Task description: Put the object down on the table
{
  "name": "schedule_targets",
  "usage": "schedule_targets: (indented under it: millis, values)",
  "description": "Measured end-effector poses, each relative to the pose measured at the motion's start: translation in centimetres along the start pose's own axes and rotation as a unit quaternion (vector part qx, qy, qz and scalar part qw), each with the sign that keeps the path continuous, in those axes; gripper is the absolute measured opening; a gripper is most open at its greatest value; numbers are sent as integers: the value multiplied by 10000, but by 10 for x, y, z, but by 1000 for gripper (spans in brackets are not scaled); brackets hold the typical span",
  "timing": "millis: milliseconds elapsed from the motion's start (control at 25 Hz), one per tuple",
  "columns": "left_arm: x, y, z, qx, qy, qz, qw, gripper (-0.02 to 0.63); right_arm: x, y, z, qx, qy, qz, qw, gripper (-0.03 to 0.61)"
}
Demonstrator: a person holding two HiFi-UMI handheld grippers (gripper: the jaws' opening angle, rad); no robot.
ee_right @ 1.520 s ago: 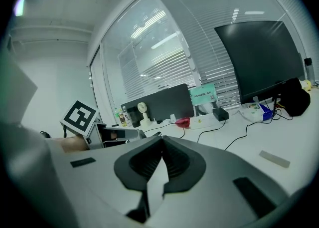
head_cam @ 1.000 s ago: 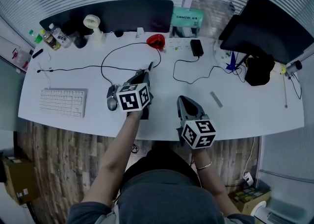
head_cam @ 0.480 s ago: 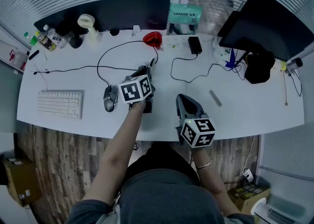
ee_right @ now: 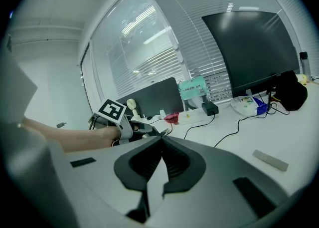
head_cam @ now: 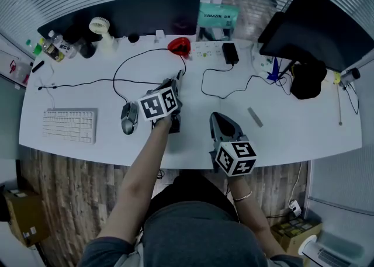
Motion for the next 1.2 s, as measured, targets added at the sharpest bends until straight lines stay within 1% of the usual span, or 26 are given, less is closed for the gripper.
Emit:
schedule_targets:
  millis: [160,680,1200]
  values:
    - [-1,-2,-2,21,34,-32,10000,26,1,-1,1,14,-4,-21,10000,3]
    - [-3,-4,-12,141,-47,-111,9998,29,-4,-4,1,50,2,-87,9999,3]
    - [-6,-2,-25,277,-222,-229,9991,43,-10,-4,-1,67,-32,-161,9998,3]
Point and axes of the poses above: the fingertips, and each gripper's own axes: y backward along the fingers, z to its right, x out of its top, the point moved 2 cm from there along y, backward along the fingers, and after that the axes turned 6 degrees about -z, right-handed, at the moved point
